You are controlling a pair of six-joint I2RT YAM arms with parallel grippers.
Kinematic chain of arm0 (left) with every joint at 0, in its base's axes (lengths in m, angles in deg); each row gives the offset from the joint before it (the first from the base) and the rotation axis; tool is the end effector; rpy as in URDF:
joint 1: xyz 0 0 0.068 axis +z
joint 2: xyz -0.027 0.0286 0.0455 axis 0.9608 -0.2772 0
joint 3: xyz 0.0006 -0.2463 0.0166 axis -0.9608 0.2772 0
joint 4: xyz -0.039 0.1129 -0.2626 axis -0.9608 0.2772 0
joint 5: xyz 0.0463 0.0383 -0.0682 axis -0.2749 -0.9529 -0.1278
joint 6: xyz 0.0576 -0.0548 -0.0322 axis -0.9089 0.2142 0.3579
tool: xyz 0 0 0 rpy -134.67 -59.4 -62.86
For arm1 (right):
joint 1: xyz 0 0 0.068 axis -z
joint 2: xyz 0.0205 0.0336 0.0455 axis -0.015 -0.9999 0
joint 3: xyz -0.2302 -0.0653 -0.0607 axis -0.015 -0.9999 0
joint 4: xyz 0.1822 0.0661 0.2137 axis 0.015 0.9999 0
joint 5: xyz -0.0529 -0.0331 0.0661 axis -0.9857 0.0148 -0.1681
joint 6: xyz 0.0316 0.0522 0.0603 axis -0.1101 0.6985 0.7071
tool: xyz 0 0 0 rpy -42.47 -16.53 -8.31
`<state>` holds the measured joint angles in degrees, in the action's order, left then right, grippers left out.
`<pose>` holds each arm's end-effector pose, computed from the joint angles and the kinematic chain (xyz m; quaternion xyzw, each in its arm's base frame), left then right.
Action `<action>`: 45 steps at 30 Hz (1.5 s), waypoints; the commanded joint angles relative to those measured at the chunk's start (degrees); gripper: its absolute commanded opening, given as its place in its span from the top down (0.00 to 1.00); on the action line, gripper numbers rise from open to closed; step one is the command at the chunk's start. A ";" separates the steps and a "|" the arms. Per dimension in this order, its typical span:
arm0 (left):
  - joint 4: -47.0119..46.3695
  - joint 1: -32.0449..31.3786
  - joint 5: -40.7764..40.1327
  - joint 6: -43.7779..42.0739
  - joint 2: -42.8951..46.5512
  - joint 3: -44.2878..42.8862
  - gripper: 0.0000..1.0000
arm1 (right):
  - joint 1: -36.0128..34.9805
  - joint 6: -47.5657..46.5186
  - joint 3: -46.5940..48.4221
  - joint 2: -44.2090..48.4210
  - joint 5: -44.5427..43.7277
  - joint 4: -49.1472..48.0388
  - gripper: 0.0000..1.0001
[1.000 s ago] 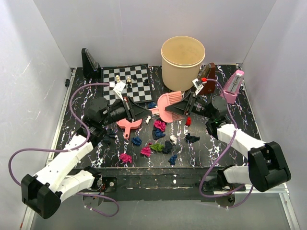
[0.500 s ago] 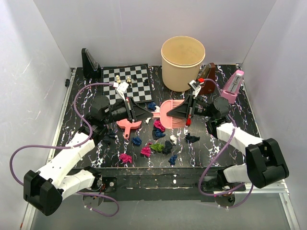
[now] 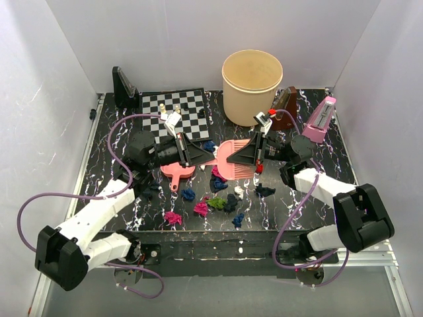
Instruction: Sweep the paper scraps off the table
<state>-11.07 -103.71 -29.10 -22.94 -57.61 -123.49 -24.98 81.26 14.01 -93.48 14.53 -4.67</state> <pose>0.2522 -0.2003 0.2908 0.0889 0.7282 -0.6041 0.3113 0.2650 0.1895 0.2546 -0.1909 0.5952 0.7209 0.2993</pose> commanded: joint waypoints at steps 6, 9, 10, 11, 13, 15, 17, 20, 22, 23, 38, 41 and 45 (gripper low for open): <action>1.66 -0.26 0.42 -1.49 2.91 -0.25 0.64 | 0.12 -0.35 1.10 0.76 0.36 -2.00 0.99; 4.30 -0.26 1.21 -2.37 3.79 -0.78 0.60 | 0.39 -2.02 2.33 1.37 1.68 1.69 0.99; 5.26 -0.26 1.73 -2.63 3.88 -0.95 0.60 | 0.48 -2.72 2.60 1.72 2.03 2.74 0.99; 6.32 -0.26 2.35 -3.07 3.88 -1.04 0.60 | 0.48 -3.69 2.77 2.16 2.38 4.15 0.99; 7.73 -0.26 2.88 -3.69 4.32 -0.96 0.65 | 0.48 -6.32 3.21 3.21 2.56 8.09 0.99; 7.91 -0.26 2.88 -3.78 5.02 -0.43 0.69 | 0.48 -8.44 3.56 4.18 2.21 12.05 0.99; 7.82 -0.26 2.88 -3.60 5.46 0.18 0.69 | 0.48 -8.88 3.57 4.45 2.04 12.42 0.99; 7.82 -0.26 3.23 -3.43 5.64 0.36 0.69 | 0.48 -8.62 3.65 4.63 2.21 12.51 0.99; 7.47 -0.26 3.41 -3.25 5.81 0.80 0.73 | 0.48 -8.80 3.65 4.54 2.12 12.77 0.99; 7.47 -0.26 3.32 -3.16 6.08 0.80 0.75 | 0.48 -8.80 3.65 4.45 2.12 12.77 0.99; 3.26 -0.26 4.90 -0.09 3.88 2.21 0.71 | 0.30 -3.18 3.39 0.85 2.48 3.82 0.99; 2.99 -0.26 5.08 -0.09 3.27 2.38 0.72 | 0.30 -2.29 3.57 0.14 2.56 2.67 0.99; 2.46 -0.26 4.99 -0.09 3.18 2.74 0.88 | 0.30 -2.29 3.57 -0.12 2.48 2.67 0.99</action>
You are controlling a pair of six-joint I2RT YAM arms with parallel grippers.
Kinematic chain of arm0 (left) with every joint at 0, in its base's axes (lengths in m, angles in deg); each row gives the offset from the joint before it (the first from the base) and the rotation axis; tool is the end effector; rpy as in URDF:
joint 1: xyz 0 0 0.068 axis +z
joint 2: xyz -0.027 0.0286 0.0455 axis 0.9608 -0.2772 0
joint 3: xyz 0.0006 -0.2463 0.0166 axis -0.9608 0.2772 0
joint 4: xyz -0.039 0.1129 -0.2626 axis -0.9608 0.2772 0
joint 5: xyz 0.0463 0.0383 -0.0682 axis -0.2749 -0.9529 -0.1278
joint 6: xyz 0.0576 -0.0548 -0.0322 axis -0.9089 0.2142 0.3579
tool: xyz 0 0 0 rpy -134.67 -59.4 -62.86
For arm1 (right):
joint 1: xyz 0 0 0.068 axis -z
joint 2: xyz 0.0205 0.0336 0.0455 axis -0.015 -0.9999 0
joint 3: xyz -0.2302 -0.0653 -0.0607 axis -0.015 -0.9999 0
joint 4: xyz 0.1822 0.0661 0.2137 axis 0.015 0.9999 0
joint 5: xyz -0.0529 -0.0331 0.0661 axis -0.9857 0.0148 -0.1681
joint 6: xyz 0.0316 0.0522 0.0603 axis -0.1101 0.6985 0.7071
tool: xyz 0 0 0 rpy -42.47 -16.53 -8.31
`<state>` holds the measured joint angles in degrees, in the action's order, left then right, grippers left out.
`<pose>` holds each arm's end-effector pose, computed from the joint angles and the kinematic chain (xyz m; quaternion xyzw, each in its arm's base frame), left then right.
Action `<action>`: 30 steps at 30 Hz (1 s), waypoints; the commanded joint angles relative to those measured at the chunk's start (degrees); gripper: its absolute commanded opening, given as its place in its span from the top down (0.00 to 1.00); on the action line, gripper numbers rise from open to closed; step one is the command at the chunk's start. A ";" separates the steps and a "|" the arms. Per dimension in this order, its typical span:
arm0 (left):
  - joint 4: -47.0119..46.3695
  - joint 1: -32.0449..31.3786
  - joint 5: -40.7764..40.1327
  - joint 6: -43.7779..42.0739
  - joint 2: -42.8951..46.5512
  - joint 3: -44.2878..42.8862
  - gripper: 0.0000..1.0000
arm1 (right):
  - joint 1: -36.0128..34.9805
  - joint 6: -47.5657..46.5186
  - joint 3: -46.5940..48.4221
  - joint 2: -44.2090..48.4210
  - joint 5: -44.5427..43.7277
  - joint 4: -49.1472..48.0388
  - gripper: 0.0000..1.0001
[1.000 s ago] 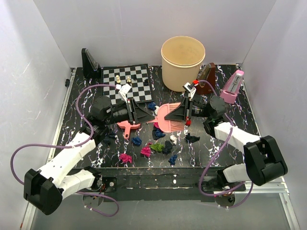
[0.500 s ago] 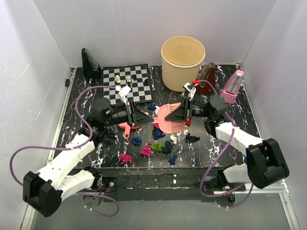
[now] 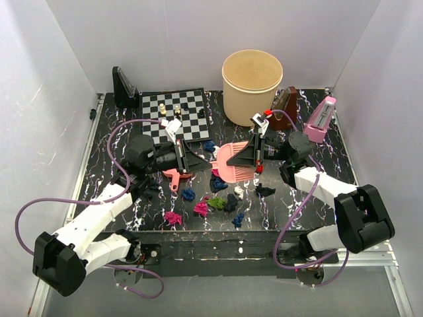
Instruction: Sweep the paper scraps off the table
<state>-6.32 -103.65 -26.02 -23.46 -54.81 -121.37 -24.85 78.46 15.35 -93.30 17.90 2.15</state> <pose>0.2389 -0.1958 0.2795 0.0960 0.7436 -0.6027 0.2730 0.2674 0.1922 0.2499 -0.2028 0.6168 0.7112 0.2695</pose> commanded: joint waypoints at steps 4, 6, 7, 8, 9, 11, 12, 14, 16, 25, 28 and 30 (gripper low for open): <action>-2.89 -0.32 1.99 0.79 -0.50 0.97 0.78 | -0.01 0.59 2.14 -0.30 -1.07 -4.24 0.99; -3.51 -0.32 2.00 1.14 -0.59 1.14 0.88 | -0.01 0.51 2.06 -0.21 -0.80 -4.15 0.99; -3.60 -0.32 2.17 1.14 -0.67 1.23 1.00 | -0.01 0.33 2.06 -0.21 -0.89 -4.07 0.99; -3.08 -0.32 2.08 1.05 -0.59 1.14 1.00 | -0.01 0.33 1.97 -0.12 -0.80 -3.89 0.99; -2.46 -0.32 1.91 0.62 -0.24 1.14 1.00 | -0.01 0.24 1.88 -0.03 -0.72 -4.06 0.96; -0.53 -0.32 0.95 -0.52 0.64 1.14 1.00 | -0.01 0.15 1.71 0.23 -0.72 -3.89 0.85; 0.95 -0.32 0.16 -1.57 1.25 1.06 1.00 | 0.08 -0.02 1.79 0.32 -0.63 -3.63 0.73; 5.25 -0.24 -2.82 -4.64 3.71 0.44 1.00 | 0.25 -0.55 1.53 0.76 -0.63 -3.01 0.46; 13.15 0.12 -8.96 -8.68 6.69 -0.96 1.00 | 1.04 -1.86 0.66 1.81 -1.15 -0.91 0.24; 43.57 0.73 -51.56 -16.98 19.71 -8.35 1.00 | 1.23 -28.83 0.47 14.63 -27.29 47.19 0.14; 47.37 0.73 -61.96 -14.07 21.82 -7.65 1.00 | -4.55 -33.84 3.36 17.02 -47.60 59.53 0.11; 47.47 0.73 -65.23 -13.19 23.23 -5.72 1.00 | -10.87 -36.05 6.17 16.15 -57.45 65.17 0.09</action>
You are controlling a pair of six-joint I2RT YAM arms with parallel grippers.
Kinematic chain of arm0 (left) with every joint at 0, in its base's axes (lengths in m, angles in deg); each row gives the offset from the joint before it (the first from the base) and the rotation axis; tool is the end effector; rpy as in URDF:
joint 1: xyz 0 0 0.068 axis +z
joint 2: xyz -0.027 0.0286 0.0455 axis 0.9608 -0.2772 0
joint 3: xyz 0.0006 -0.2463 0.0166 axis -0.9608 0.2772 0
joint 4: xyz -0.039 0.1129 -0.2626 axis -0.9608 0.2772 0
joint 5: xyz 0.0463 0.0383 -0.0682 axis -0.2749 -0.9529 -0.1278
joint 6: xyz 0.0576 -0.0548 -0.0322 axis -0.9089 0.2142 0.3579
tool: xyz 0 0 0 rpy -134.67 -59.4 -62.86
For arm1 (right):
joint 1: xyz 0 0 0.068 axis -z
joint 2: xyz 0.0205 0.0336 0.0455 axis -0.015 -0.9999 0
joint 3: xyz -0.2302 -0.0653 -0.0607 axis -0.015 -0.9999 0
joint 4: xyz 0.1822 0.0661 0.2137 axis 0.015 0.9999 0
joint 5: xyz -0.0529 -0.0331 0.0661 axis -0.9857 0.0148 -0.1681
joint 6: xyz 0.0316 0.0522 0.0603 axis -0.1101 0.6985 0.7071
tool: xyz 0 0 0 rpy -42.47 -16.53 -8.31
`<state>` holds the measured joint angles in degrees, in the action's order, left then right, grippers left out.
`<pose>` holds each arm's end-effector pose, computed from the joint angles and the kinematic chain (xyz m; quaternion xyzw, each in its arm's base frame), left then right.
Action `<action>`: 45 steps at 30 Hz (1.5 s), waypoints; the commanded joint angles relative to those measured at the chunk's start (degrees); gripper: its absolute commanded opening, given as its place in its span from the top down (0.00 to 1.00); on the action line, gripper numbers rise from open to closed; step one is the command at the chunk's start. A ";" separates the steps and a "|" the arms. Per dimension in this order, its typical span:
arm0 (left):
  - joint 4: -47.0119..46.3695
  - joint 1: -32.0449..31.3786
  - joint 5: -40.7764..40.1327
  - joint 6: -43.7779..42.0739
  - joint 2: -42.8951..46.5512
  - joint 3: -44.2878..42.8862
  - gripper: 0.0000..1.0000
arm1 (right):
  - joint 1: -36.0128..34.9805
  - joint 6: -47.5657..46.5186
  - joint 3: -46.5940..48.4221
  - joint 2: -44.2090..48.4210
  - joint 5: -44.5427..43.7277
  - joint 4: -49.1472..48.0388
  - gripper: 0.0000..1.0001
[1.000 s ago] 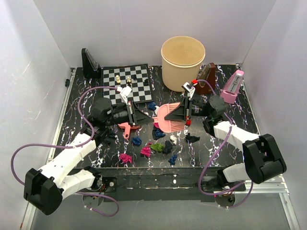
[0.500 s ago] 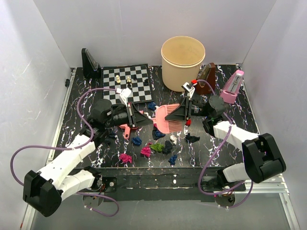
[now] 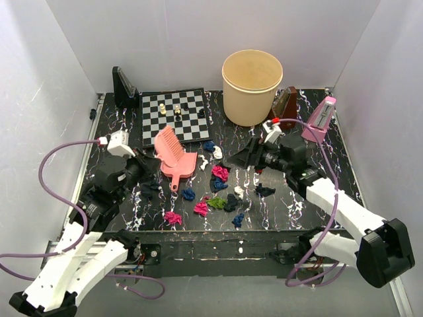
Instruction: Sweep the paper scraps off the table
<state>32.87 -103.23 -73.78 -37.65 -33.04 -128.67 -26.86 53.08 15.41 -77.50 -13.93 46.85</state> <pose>0.1975 -0.1036 0.3285 -0.0823 0.8141 -0.2862 0.4986 0.2729 0.1756 0.2416 -0.0577 0.7525 0.5183 0.4023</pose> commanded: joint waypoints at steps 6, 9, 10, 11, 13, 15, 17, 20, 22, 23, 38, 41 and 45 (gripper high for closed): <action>9.77 0.32 -27.32 6.00 4.53 5.01 1.00 | -25.30 -6.65 16.83 -9.05 -47.78 32.08 0.05; 9.07 0.32 -30.13 8.02 6.90 6.94 1.00 | -33.04 -4.62 25.34 -14.58 -60.43 38.40 0.05; 8.98 0.32 -31.62 8.90 7.96 7.82 1.00 | -34.37 -3.92 29.29 -17.30 -64.82 41.56 0.05; 9.15 0.32 -34.16 10.13 9.27 9.05 1.00 | -35.51 -2.96 33.68 -21.24 -69.13 46.11 0.05; 9.07 0.32 -36.81 12.68 11.73 11.51 1.00 | -35.79 1.77 41.59 -27.31 -73.81 55.69 0.05; 8.54 0.32 -37.52 14.35 14.02 13.36 1.00 | -35.88 4.26 48.01 -32.86 -75.41 62.31 0.07; 8.19 0.32 -38.48 15.14 15.69 14.85 1.00 | -35.79 3.91 51.55 -36.47 -72.36 62.77 0.15; 12.39 0.40 -41.73 20.41 16.67 14.42 1.00 | -36.05 3.73 50.87 -37.72 -64.89 53.94 0.17; 15.46 0.32 -42.97 23.05 16.67 13.20 1.00 | -36.31 3.30 46.75 -36.49 -58.48 43.58 0.18; 16.79 0.32 -43.32 23.93 16.75 12.58 1.00 | -36.14 2.68 43.60 -35.97 -55.58 38.30 0.17; 31.04 0.32 -47.01 11.04 7.09 -6.23 1.00 | -40.18 5.13 66.16 -58.81 -56.34 45.19 0.19; 30.17 0.32 -48.77 6.64 7.35 -6.68 1.00 | -40.18 7.16 66.24 -60.21 -56.43 45.19 0.21; 27.70 0.32 -49.56 2.15 9.63 -5.18 1.00 | -40.18 8.91 68.17 -62.85 -55.46 47.47 0.24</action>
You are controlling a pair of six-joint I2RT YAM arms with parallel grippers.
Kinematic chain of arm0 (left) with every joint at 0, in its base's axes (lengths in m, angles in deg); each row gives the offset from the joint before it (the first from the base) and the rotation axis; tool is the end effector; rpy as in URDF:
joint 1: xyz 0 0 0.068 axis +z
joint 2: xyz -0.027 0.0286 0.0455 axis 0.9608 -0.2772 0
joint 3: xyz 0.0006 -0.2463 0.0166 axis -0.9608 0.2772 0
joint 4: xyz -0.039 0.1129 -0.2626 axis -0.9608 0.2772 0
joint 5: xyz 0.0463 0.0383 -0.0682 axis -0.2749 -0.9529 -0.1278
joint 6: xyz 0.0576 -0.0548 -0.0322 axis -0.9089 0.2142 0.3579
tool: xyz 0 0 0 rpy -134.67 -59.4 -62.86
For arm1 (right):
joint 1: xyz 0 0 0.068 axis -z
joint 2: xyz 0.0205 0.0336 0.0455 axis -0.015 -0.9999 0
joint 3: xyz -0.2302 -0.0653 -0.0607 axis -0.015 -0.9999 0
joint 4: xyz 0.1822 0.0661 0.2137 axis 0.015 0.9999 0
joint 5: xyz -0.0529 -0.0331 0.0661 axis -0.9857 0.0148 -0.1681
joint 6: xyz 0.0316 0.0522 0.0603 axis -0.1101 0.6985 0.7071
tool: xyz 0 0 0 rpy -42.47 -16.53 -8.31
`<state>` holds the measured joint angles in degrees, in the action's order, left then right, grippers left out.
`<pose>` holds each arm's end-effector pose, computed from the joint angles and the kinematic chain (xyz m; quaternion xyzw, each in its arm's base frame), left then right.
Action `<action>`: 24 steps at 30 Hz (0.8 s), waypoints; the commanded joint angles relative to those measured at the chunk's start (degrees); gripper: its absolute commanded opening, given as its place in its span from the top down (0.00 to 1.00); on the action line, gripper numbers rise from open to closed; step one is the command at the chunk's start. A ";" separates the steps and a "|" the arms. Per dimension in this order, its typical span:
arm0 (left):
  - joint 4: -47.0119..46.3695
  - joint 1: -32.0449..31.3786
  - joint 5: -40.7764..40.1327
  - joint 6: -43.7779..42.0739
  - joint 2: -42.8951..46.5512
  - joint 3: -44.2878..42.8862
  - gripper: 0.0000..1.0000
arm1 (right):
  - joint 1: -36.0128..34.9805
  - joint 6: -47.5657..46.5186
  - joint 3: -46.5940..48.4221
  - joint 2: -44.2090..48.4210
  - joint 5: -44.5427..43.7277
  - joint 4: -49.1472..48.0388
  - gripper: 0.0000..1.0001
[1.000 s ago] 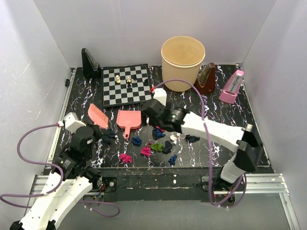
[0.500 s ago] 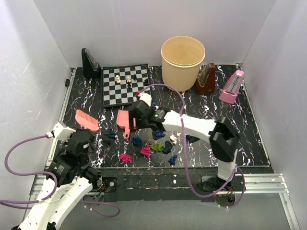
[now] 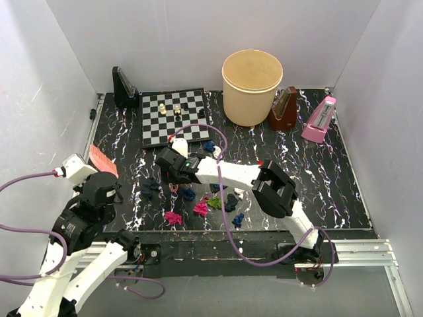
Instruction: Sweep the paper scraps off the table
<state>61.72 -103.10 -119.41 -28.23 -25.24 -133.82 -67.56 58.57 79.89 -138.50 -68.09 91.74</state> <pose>0.1419 -0.0125 0.3342 -0.3156 0.7656 0.0458 0.5587 0.2334 0.4645 0.1568 -0.0761 0.9207 0.1736 0.3410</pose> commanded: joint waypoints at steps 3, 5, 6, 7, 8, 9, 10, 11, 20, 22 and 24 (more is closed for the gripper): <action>-2.91 0.19 -4.36 -9.03 3.50 1.29 1.00 | 0.43 4.31 3.43 -2.64 -1.39 3.11 0.36; -3.35 0.19 -4.54 -9.47 4.12 2.26 1.00 | 0.43 4.14 2.73 -2.38 -1.22 2.50 0.45; -3.52 0.19 -4.37 -9.65 4.29 2.61 1.00 | 0.43 3.87 2.29 -2.21 -1.13 1.80 0.48; -3.79 0.19 -4.19 -9.82 4.38 3.05 1.00 | 0.51 3.52 2.11 -1.94 -1.21 1.79 0.61; -3.96 0.19 -3.67 -10.00 4.38 3.05 1.00 | 0.51 3.43 2.11 -2.03 -1.48 1.97 0.70; -4.05 0.19 -3.31 -10.26 4.30 3.05 1.00 | 0.51 3.43 2.46 -2.03 -1.48 2.58 0.75; -4.23 0.19 -3.05 -10.44 4.29 3.14 1.00 | 0.43 3.52 2.81 -2.03 -1.74 3.37 0.76; -4.32 0.19 -2.70 -10.53 4.21 3.06 1.00 | 0.51 3.52 3.16 -2.03 -2.18 4.07 0.76; -7.12 0.19 2.22 -13.78 3.86 3.67 1.00 | 0.51 -8.59 -4.02 12.98 -7.71 0.74 0.99; -8.35 0.19 5.55 -15.09 3.77 3.58 1.00 | 1.04 -12.55 -7.01 17.72 -8.51 0.91 0.99; -10.02 0.19 8.72 -16.41 3.85 3.67 1.00 | 2.09 -15.97 -10.96 22.29 -8.68 1.44 0.99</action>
<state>56.08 -103.08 -116.51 -41.21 -20.91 -130.79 -66.90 51.38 73.16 -127.47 -72.68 95.13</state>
